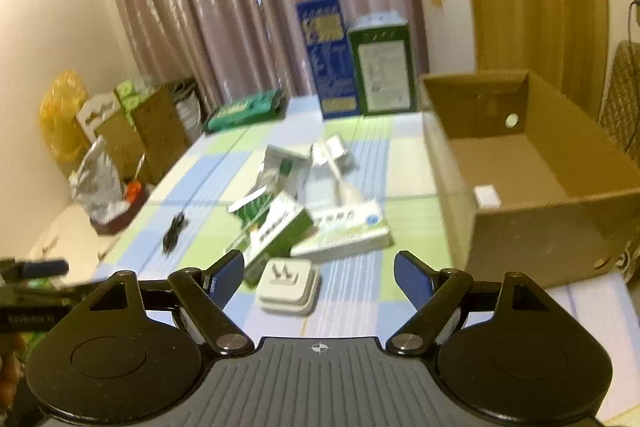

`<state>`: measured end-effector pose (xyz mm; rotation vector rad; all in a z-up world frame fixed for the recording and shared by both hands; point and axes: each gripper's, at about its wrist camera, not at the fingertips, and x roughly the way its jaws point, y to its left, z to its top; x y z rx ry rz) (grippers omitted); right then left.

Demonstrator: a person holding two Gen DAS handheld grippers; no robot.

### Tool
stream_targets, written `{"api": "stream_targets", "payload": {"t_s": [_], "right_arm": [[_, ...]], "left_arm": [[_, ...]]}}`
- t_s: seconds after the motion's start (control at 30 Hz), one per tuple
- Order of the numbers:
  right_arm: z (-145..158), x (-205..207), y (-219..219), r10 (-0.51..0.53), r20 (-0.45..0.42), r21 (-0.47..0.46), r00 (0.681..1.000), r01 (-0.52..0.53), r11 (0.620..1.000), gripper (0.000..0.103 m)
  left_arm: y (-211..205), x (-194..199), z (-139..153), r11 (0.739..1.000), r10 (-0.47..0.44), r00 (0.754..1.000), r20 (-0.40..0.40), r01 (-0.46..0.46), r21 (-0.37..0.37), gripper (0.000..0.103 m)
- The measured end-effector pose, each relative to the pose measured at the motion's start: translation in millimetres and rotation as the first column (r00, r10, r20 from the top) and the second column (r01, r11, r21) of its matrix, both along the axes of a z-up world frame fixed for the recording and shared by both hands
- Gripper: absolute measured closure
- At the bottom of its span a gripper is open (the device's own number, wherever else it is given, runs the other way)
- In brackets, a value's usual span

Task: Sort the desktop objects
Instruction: 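Grasp the white plug adapter with the right tool while the left tool grasps the green spray box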

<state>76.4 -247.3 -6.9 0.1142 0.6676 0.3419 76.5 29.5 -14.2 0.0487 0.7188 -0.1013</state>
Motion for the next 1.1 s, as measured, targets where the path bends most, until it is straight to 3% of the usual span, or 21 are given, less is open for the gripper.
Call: {"api": "stream_targets", "payload": {"t_s": [0.33,0.73,1.1], "right_arm": [[-47.6,13.6,32.8,0.042,-0.068,-0.060,0.997,-0.046,0.997,0.023],[-89.1,52.2,74.4,0.084,-0.113,-0.105,0.990,-0.096,0.990,0.023],[-125.2,75.4,93.2,0.049,-0.127,-0.180,0.991,-0.071,0.981,0.023]], "left_arm": [[7.5,34.5,-20.5,0.998,-0.056,0.998,-0.016,0.056,0.019,0.006],[26.2,88.6,-53.8,1.000,-0.023,0.998,-0.059,0.024,0.016,0.006],[16.7,112.2,-83.5,0.998,-0.065,0.995,-0.073,0.066,0.013,0.006]]}}
